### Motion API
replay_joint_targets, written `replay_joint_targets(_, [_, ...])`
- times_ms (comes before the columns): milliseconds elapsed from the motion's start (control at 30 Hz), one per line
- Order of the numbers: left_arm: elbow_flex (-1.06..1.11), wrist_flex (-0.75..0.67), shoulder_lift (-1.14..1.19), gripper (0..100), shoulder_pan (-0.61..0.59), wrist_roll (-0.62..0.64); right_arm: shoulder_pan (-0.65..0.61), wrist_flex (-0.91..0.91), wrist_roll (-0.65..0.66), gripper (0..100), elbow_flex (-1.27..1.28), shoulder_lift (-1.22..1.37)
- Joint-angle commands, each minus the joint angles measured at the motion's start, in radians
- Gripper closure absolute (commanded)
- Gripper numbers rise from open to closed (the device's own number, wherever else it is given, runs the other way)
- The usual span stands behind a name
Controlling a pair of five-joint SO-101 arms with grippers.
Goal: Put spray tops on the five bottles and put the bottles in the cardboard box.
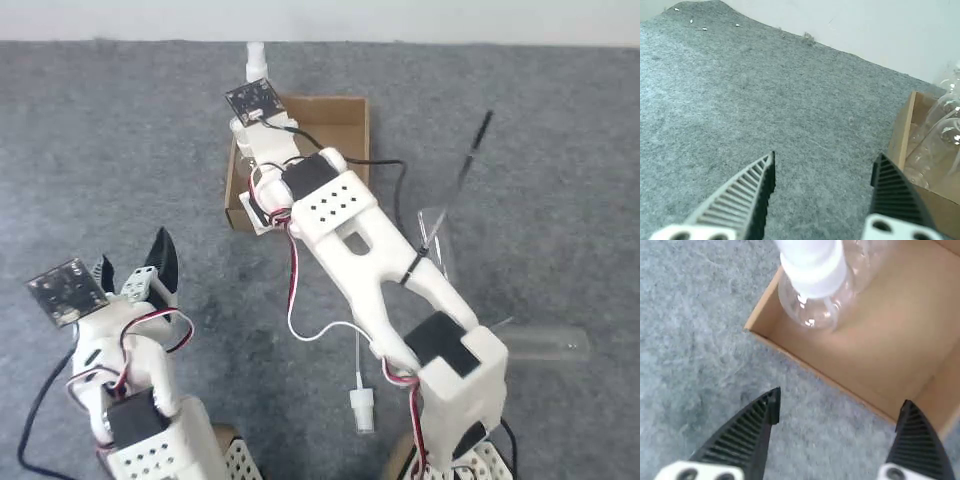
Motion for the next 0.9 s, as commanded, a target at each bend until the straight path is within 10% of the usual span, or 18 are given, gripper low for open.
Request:
replay_joint_targets(0, [-0.007,-0.035,-0.017,71,-0.003,-0.014,-0.013,0.059,-0.006,68.0,-0.023,-0.127])
replay_joint_targets(867, [0.039,-0.117,-0.017,71,0.000,-0.014,0.199,0.558,0.032,68.0,0.014,-0.326])
